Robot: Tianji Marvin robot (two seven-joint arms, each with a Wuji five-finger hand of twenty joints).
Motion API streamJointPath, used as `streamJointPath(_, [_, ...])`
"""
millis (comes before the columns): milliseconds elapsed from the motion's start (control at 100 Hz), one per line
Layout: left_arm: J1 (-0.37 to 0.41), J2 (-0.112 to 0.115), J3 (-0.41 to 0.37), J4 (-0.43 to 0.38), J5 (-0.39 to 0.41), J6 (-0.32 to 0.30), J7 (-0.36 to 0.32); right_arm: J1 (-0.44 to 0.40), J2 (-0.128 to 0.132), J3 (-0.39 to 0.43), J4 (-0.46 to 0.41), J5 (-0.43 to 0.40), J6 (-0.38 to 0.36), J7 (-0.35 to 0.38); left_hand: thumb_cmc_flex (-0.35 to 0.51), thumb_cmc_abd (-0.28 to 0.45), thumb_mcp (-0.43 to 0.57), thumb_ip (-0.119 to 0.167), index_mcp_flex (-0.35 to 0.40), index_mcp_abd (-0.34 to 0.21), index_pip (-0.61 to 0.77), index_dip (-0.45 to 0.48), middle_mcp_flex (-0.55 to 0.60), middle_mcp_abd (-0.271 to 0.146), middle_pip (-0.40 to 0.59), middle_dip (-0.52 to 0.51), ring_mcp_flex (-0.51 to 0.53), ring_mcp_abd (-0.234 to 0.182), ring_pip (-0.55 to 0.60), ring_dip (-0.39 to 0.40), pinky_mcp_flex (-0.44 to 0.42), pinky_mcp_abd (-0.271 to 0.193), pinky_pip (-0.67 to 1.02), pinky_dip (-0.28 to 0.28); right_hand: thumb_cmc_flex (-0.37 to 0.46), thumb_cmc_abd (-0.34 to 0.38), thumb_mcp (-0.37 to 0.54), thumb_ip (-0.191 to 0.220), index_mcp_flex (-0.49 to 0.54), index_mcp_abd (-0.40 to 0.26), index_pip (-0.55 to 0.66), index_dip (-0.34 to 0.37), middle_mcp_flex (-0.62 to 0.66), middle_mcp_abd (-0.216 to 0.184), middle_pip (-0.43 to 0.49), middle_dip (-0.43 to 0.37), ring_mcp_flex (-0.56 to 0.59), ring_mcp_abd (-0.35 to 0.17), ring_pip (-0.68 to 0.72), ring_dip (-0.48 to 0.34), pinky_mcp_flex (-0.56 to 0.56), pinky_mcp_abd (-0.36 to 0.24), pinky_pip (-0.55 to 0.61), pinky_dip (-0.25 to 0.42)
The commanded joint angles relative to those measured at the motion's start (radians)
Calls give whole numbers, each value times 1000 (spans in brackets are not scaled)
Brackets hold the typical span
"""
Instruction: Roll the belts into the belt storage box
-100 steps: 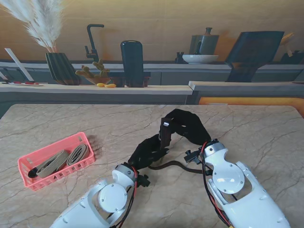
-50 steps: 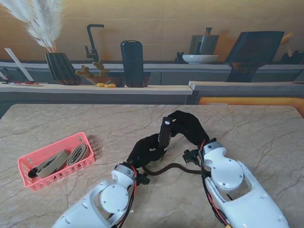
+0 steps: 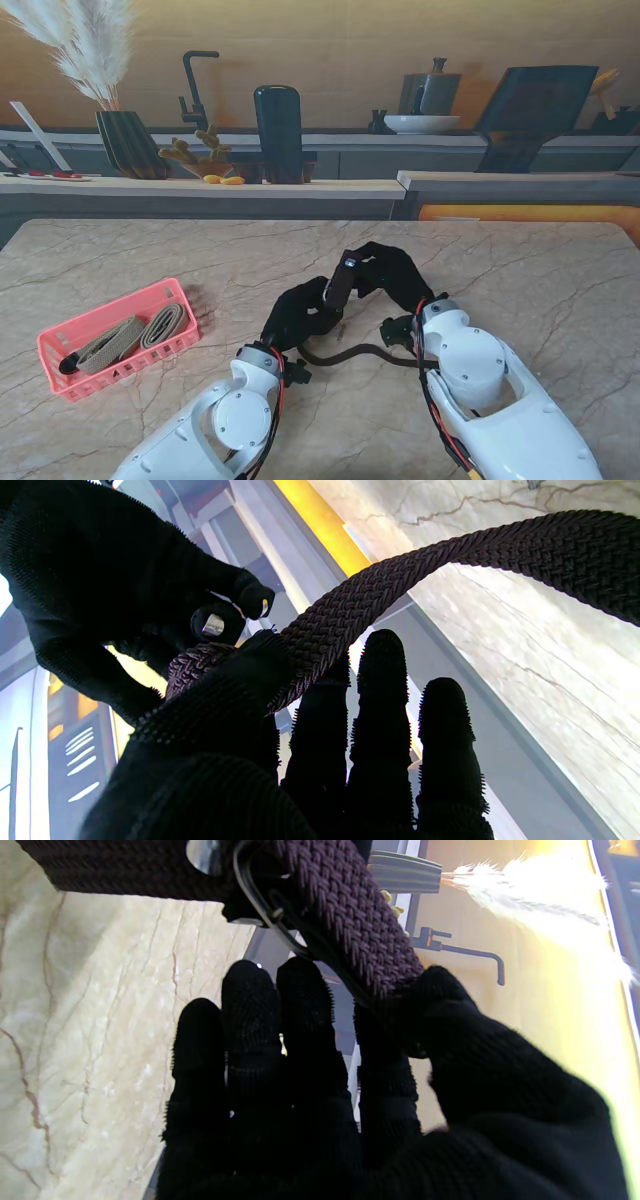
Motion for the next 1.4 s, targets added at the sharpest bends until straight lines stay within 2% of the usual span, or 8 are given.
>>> streamJointPath(0, [1, -13, -5, -11, -2, -2, 14, -1, -12, -15, 24, 8, 19, 4, -54, 14, -37, -32, -1, -17, 70, -1, 30, -52, 123, 4, 31, -26, 35, 19, 3, -10, 32, 22, 76, 38, 103, 30, 63, -51, 83, 25, 7, 53, 34, 12, 19, -22, 38, 13, 1, -20, 41, 16])
streamJointPath(220, [4, -18, -8, -12, 1, 6, 32, 16, -24, -31, 50, 61, 71, -2, -218, -2, 1, -26, -130, 70, -88, 12, -122, -41, 216, -76, -43, -22, 11, 20, -27, -12, 28, 24, 77, 35, 107, 31, 65, -44, 82, 24, 6, 58, 36, 12, 17, -18, 40, 12, -4, -17, 44, 14])
streamJointPath(290, [5, -18, -8, -14, 0, 12, 32, 22, -28, -36, 57, 77, 84, -3, -307, 44, 84, 23, -227, 114, -218, 12, -238, -36, 187, -135, -116, -22, -33, 11, -53, -13, 16, 21, 77, 35, 109, 31, 65, -42, 82, 24, 5, 59, 36, 11, 15, -15, 41, 12, -6, -16, 46, 13])
streamJointPath(590, [7, -17, -14, -18, 17, 31, 48, 33, -32, -47, 78, 106, 115, 8, -248, 46, 99, 23, -431, 117, -382, -74, -361, -57, 237, -53, -161, -43, 10, 57, -59, -25, 39, 33, 77, 32, 115, 32, 67, -35, 80, 22, 4, 63, 37, 10, 12, -9, 43, 10, -13, -12, 50, 11])
streamJointPath(660, [8, -15, -17, -20, 32, 29, 54, 36, -34, -50, 83, 107, 119, 3, -193, -5, 64, -21, -439, 93, -377, -103, -266, -74, 256, 87, -94, -37, 92, 102, -6, -26, 85, 52, 76, 33, 115, 32, 67, -36, 80, 22, 4, 63, 38, 10, 12, -10, 43, 10, -13, -13, 51, 11])
streamJointPath(820, [6, -13, -18, -16, 47, 18, 60, 41, -39, -51, 90, 145, 143, 5, -215, 21, 52, -17, -445, 29, -368, -112, -292, -75, 246, 118, -99, -41, 98, 112, -1, -31, 88, 52, 77, 31, 117, 33, 68, -31, 80, 22, 3, 66, 38, 9, 9, -6, 43, 9, -16, -11, 52, 9])
streamJointPath(1110, [1, -17, -13, -7, 38, 6, 62, 45, -41, -65, 96, 213, 174, 39, -291, 97, 53, 19, -387, 4, -340, -94, -516, -41, 126, -105, -321, -58, -126, 23, -91, -52, 27, 29, 79, 28, 125, 33, 69, -23, 79, 22, -1, 75, 38, 9, 2, 3, 44, 8, -26, -6, 52, 6])
streamJointPath(1390, [3, -30, -13, -15, 3, -7, 78, 48, -38, -72, 111, 292, 195, 98, -124, 324, -155, 27, -379, 14, -332, -71, -523, -38, 37, -266, -384, -109, -305, -205, -132, -143, -102, -46, 78, 27, 130, 31, 68, -17, 76, 21, -6, 76, 36, 8, -6, 7, 44, 8, -35, -3, 50, 4])
